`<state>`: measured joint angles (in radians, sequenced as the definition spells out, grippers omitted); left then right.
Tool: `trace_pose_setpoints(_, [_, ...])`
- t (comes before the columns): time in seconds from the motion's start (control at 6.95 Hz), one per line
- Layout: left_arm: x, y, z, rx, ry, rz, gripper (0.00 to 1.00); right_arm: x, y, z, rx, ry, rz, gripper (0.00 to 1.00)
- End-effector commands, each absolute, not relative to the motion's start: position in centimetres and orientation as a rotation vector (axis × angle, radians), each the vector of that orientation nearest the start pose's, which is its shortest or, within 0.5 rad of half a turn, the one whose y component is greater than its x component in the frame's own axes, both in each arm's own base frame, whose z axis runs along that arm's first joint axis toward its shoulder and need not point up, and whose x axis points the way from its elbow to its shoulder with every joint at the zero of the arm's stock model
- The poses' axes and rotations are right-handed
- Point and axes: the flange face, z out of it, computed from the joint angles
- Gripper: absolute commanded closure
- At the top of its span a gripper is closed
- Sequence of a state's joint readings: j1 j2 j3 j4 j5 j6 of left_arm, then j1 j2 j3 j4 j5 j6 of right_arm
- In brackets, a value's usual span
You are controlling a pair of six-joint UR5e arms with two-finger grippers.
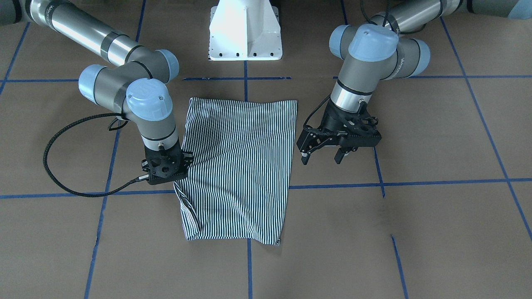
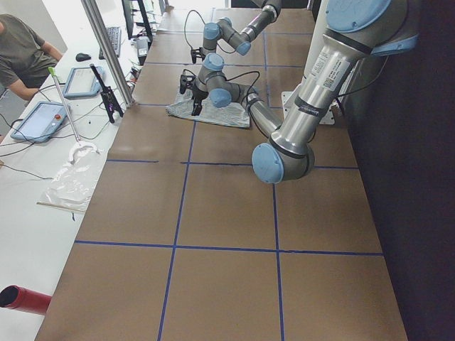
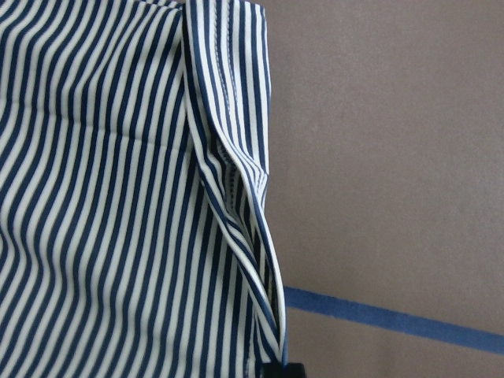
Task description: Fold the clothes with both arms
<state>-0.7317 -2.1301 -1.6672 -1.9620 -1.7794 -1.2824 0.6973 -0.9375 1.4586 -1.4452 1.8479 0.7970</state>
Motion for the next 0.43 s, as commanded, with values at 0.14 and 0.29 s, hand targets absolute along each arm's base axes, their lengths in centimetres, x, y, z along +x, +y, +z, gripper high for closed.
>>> trace_pose_setpoints(0.14, [42.2, -53.2, 24.3, 0.348, 1.009, -0.289, 0.00, -45.7, -58.0, 32.2, 0.289, -0.638, -0.224, 0.00])
trace_pose_setpoints(0.29, [42.0, -53.0, 23.8, 0.354, 1.018, -0.287, 0.00, -45.7, -59.3, 32.2, 0.302, -0.623, -0.252, 0.00])
